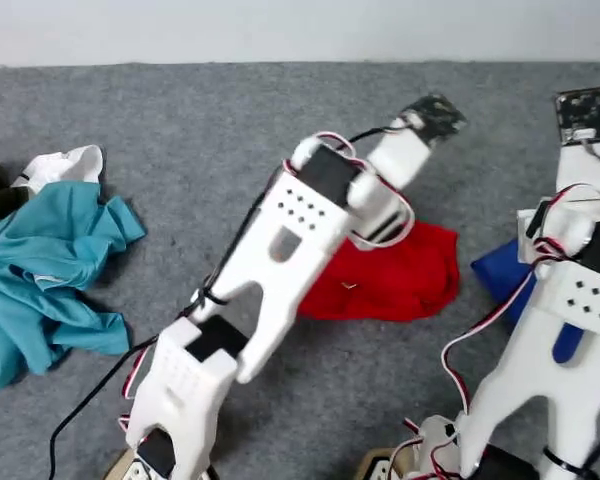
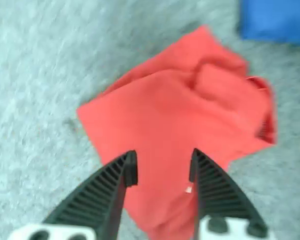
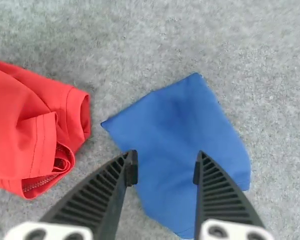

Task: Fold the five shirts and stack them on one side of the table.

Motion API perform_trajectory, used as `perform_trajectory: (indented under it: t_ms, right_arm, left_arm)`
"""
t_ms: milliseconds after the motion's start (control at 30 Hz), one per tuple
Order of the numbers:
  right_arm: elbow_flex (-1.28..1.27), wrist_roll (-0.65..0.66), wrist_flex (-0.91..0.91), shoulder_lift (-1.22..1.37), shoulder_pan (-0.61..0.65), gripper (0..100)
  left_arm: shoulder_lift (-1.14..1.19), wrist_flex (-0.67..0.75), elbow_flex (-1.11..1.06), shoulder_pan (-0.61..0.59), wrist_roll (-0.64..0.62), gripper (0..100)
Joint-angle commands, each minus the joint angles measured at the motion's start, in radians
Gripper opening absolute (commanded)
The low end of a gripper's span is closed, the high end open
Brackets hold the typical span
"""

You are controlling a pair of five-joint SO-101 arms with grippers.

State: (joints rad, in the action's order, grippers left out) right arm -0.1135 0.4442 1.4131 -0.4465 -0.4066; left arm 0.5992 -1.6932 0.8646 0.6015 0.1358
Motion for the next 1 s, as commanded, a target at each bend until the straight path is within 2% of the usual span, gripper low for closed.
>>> perform_trajectory:
  t_ms: [0, 100, 267, 367, 500, 633, 800, 967]
  right_arm:
    - [-0.012, -0.031, -0.036, 0.01, 0.016, 19.6]
    - [-0.02, -0.077, -0.048, 0.068, 0.044, 19.6]
    - [-0.017, -0.083, -0.082, 0.194, 0.094, 19.7]
    - [-0.015, -0.083, -0.119, 0.246, 0.096, 19.7]
    - [-0.015, -0.083, -0.165, 0.286, 0.104, 19.7]
    - [-0.015, -0.083, -0.202, 0.346, 0.183, 19.7]
    - [-0.015, -0.083, -0.286, 0.476, 0.297, 19.7]
    - [-0.015, -0.083, -0.343, 0.634, 0.314, 19.7]
  left_arm:
    - [0.054, 0.018, -0.015, -0.005, 0.005, 18]
    - [0.13, 0.012, -0.021, 0.023, 0.002, 18]
    - [0.201, -0.02, -0.002, 0.068, 0.006, 18]
    - [0.199, -0.057, 0.148, -0.003, 0.006, 18]
    - [0.164, -0.061, 0.395, -0.166, 0.002, 18]
    - [0.14, -0.061, 0.456, -0.278, 0.002, 18]
    - [0.137, -0.061, 0.449, -0.315, 0.0, 18]
    - [0.137, -0.061, 0.447, -0.295, 0.0, 18]
